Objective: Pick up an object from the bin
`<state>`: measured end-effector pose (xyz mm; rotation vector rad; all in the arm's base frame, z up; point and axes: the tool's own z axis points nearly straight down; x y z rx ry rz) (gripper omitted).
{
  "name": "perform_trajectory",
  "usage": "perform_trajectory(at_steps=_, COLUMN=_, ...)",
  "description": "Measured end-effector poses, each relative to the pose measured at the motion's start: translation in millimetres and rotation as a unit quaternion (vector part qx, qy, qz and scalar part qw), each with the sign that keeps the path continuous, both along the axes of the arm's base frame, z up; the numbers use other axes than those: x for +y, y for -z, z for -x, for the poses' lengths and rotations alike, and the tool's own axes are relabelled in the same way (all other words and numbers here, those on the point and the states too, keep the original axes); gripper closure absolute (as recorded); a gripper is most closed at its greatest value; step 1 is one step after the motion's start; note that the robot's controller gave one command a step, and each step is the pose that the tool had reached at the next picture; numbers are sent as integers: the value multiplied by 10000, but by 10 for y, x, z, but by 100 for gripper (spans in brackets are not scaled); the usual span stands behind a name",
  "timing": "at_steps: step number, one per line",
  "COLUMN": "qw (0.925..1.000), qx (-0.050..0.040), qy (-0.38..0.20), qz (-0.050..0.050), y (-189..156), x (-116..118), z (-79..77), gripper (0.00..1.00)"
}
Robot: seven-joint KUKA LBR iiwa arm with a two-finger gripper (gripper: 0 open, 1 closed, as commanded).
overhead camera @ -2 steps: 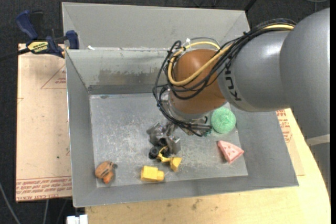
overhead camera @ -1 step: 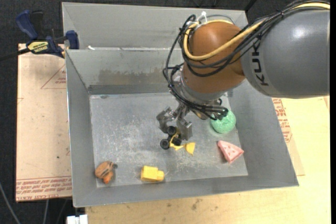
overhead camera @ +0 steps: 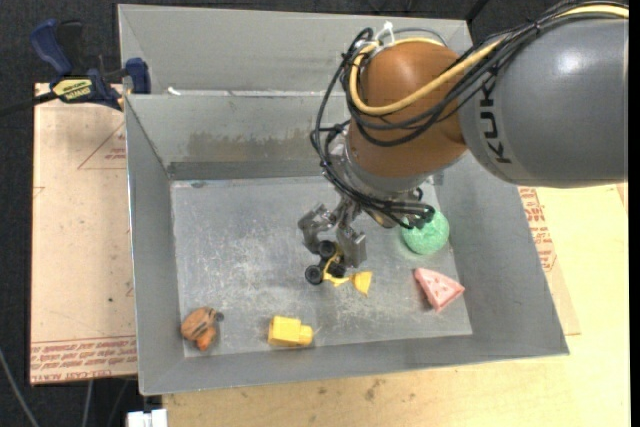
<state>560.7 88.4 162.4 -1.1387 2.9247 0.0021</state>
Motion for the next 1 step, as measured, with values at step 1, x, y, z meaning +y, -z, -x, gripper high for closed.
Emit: perform_trajectory(at_steps=1, qw=10000, qx=38, qy=-18, qz=5, y=-441, x=-26, z=12, gripper=100)
